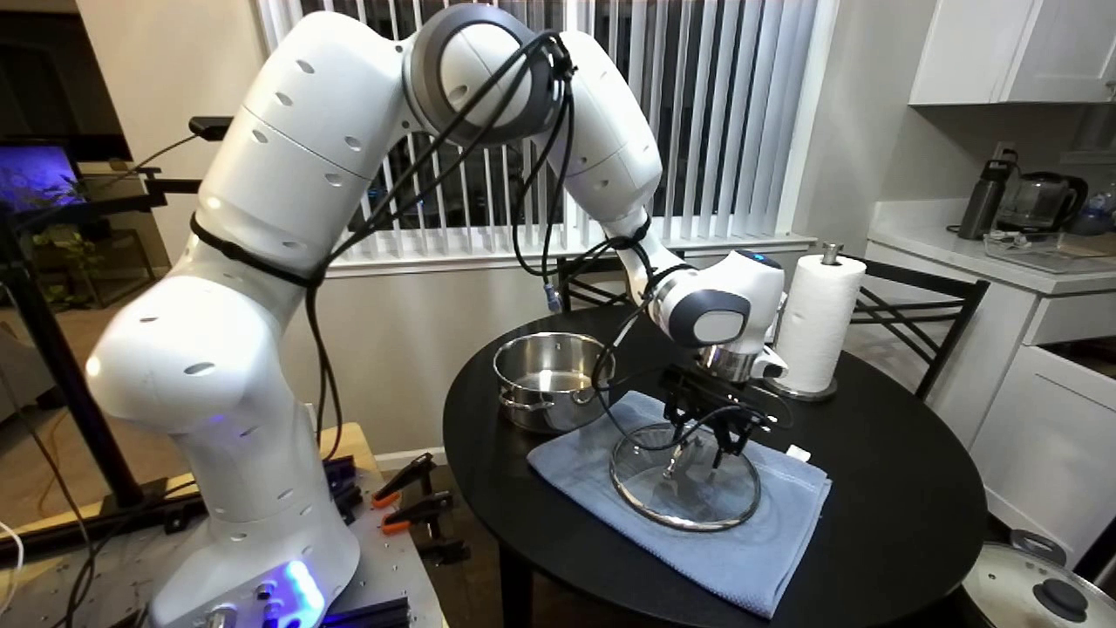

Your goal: Put the lid on the pot

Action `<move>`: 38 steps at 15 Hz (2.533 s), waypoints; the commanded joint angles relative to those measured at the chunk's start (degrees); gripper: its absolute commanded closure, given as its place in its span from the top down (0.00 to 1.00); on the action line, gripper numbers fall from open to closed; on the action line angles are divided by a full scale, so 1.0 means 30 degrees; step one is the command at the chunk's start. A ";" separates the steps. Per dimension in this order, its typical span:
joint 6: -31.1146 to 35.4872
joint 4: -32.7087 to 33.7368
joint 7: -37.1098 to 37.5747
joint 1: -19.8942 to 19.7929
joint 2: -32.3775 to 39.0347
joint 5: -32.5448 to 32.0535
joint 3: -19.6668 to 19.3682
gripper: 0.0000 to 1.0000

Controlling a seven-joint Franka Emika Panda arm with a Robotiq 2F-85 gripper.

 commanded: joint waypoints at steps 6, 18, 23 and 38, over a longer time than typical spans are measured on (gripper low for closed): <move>0.0153 -0.0626 -0.0274 -0.0559 -0.0715 0.0137 0.0481 0.16; 0.1382 -0.4291 0.1738 0.0906 -0.5656 -0.1528 -0.0386 0.04; -0.0513 -0.4809 0.3278 0.2440 -0.8070 -0.4543 -0.0786 0.04; -0.4727 -0.4288 0.0683 0.6241 -1.0187 -0.5938 0.1825 0.04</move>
